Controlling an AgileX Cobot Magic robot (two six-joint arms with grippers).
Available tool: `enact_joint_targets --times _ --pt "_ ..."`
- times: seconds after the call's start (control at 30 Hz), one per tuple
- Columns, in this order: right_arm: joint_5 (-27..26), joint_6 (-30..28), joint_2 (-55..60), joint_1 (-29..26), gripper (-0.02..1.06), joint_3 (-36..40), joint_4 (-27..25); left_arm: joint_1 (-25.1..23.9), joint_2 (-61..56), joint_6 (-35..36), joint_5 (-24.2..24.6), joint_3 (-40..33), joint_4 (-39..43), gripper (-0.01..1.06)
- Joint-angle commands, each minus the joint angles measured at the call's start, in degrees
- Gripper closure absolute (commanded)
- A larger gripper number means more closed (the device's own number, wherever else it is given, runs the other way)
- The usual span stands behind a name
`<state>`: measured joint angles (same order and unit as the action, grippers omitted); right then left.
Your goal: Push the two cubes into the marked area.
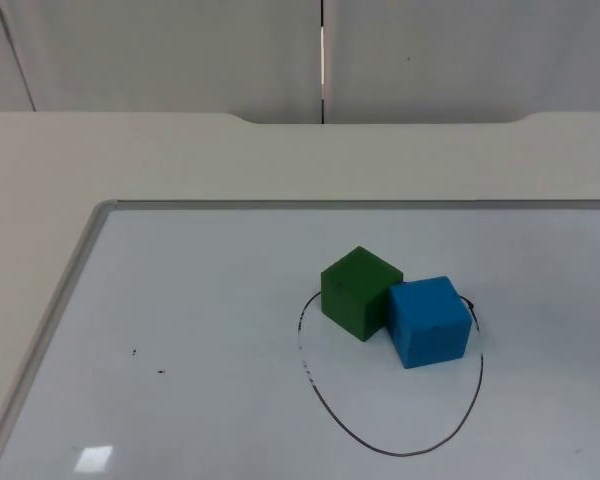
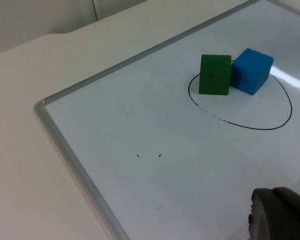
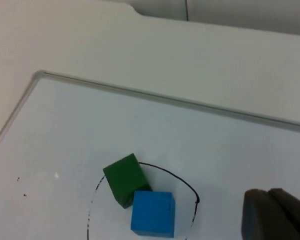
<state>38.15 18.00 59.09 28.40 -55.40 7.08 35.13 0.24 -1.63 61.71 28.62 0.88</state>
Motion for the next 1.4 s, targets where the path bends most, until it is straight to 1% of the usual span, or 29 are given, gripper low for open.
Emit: enact_joint_targets --times 0.0,0.2,0.33,0.37,0.5,0.77,0.87,0.9,1.0,1.03,1.2,1.3,1.37 --pt "1.12 -2.48 -4.57 -0.22 1.05 -0.21 0.33 0.17 -0.24 -0.02 -0.05 -0.25 0.10 1.05" --pt "2.71 -4.50 -11.20 -0.22 1.05 1.01 0.33 0.17 -0.24 -0.02 -0.05 -0.25 0.10 1.05" --pt "3.13 -6.05 -18.74 -0.22 1.05 5.14 0.33 0.17 -0.24 -0.02 -0.05 -0.25 0.10 1.05" --pt "3.13 -6.05 -18.74 -0.22 1.05 5.14 0.33 0.17 -0.24 -0.02 -0.05 -0.25 0.10 1.05" --pt "3.57 -6.05 -26.48 -0.22 1.05 10.07 0.33 0.17 -0.24 -0.02 -0.05 -0.25 0.10 1.05" --pt "5.55 -8.24 -35.61 -0.22 1.05 15.35 -0.01 0.17 -0.24 0.22 -0.05 -0.25 0.10 1.05" --pt "5.77 -9.62 -39.44 -0.22 1.05 18.92 -1.77 0.17 -0.24 0.22 -0.05 -0.25 0.10 1.05" --pt "5.77 -9.62 -39.44 -0.22 1.05 18.92 -1.77 0.17 -0.24 0.22 -0.05 -0.25 0.10 1.05" --pt "5.80 -13.71 -43.11 -0.22 1.05 21.86 -5.34 0.17 -0.24 0.22 -0.05 -0.25 0.10 1.05" --pt "5.74 -14.85 -44.91 -0.22 1.05 22.23 -6.51 0.17 -0.24 0.22 -0.05 -0.25 0.10 1.05" --pt "6.59 -16.20 -47.82 -0.11 1.05 22.23 -8.85 0.17 -0.24 0.22 -0.05 -0.25 0.10 1.05" --pt "8.44 -17.37 -50.35 1.01 1.05 22.23 -9.26 0.17 -0.24 0.22 -0.05 -0.25 0.10 1.05" --pt "11.43 -18.38 -51.96 1.54 1.05 22.23 -8.82 0.28 -0.24 0.09 -0.05 -0.25 0.05 1.05"
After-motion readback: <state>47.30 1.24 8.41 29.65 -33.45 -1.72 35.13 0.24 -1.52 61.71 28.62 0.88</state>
